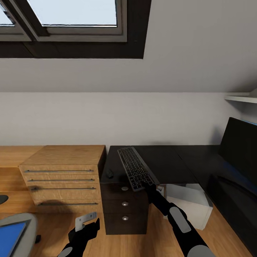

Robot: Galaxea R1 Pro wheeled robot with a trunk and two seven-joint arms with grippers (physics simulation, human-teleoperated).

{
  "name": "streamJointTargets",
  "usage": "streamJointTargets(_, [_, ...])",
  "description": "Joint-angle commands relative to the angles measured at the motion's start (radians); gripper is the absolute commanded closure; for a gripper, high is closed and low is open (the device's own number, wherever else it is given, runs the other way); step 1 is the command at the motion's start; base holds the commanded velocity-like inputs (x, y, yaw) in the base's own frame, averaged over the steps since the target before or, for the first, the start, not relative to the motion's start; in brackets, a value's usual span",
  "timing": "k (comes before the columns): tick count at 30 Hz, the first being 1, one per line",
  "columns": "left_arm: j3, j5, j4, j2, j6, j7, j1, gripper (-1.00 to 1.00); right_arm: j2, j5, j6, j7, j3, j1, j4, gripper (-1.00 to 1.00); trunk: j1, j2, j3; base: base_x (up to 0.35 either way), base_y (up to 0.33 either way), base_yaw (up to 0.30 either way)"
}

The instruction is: In the bedroom, organize the workspace by keeping the computer under the desk, ensuring the monitor is on the desk, placing the keyboard on the desk next to the monitor, placing the mouse on the desk next to the keyboard, moving the folder from the swivel chair onto the desk next to the mouse, stacking the notebook on top of the folder with the pen on top of the notebook, and positioning the swivel chair next to the desk.

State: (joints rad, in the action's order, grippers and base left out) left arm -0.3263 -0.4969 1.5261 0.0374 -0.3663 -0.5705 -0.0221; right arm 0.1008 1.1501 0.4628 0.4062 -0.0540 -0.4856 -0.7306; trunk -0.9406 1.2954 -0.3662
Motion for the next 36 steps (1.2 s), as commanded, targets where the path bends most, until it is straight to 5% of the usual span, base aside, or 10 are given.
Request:
streamJointTargets(1, [-0.002,-0.008,0.002,0.001,-0.002,-0.008,0.001,-1.00,0.002,0.007,0.000,-0.004,-0.005,-0.001,0.001,1.00,0.000,0.001,-0.001,0.001,0.000,0.000])
streamJointTargets(22, [0.004,-0.012,0.014,0.001,-0.003,-0.009,0.000,-1.00,0.002,0.011,-0.050,-0.092,-0.005,-0.001,0.013,1.00,0.000,0.001,-0.001,0.000,0.000,0.000])
streamJointTargets(36, [0.004,-0.012,0.014,-0.001,-0.003,-0.011,0.000,-1.00,0.002,0.014,-0.049,-0.098,-0.006,-0.001,0.028,1.00,-0.054,0.099,-0.045,0.000,0.000,0.000])
